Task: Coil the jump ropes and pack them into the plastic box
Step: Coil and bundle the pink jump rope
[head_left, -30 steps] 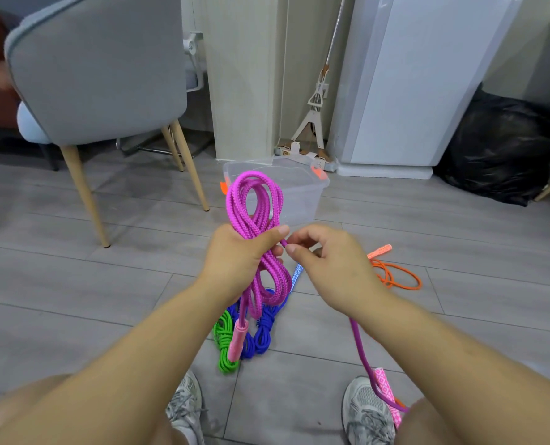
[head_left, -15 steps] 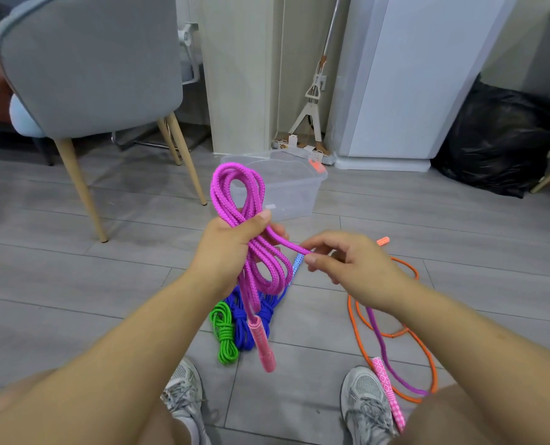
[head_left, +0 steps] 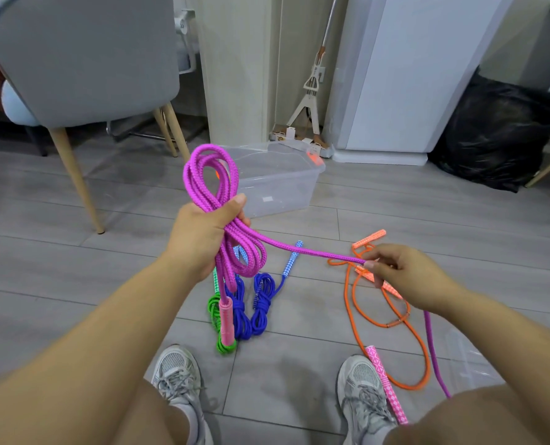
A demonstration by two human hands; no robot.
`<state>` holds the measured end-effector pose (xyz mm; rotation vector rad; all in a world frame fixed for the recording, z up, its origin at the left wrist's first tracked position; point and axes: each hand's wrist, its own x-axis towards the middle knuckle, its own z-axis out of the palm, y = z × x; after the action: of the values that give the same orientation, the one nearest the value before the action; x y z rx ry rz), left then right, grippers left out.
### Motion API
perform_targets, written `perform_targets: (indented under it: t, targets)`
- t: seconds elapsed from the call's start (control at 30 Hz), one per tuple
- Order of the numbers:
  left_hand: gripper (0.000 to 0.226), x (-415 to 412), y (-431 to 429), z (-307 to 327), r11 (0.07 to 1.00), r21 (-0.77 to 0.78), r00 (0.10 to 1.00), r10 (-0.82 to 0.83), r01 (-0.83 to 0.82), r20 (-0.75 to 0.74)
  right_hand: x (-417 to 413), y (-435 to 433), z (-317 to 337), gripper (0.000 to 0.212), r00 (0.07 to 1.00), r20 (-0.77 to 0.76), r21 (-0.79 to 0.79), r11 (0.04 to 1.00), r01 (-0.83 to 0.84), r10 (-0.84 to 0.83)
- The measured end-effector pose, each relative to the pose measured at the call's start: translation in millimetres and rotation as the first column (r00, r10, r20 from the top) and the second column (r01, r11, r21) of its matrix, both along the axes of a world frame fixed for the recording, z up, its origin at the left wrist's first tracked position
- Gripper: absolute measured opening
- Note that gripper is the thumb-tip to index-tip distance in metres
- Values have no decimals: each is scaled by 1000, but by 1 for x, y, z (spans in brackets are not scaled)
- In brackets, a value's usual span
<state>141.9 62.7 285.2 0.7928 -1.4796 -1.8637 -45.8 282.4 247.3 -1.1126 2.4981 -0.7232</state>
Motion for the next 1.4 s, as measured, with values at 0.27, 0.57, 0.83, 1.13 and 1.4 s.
perform_targets:
  t: [0.27,0.57,0.83,1.13,1.4]
  targets:
    - [16,-7,13,0,998,-2,998,-60,60,28,29,-27,16,12,990,-138,-57,997,-50,41]
    - [16,-12,21,-3,988,-61,988,-136,140,67,55,-54,37,14,982,47,-198,965,-169,182]
    - [13,-12,22,-4,968,-131,967,-192,215,169,59,-59,45,27,963,93,-110,964,-241,251]
    - [24,-12,36,-5,912,-96,906,-378,400,190,70,-70,52,37,961,101,-97,963,-250,259]
    - [22,-10,37,-4,923,-71,910,-358,379,208,69,-76,46,27,956,167,-283,940,-189,243]
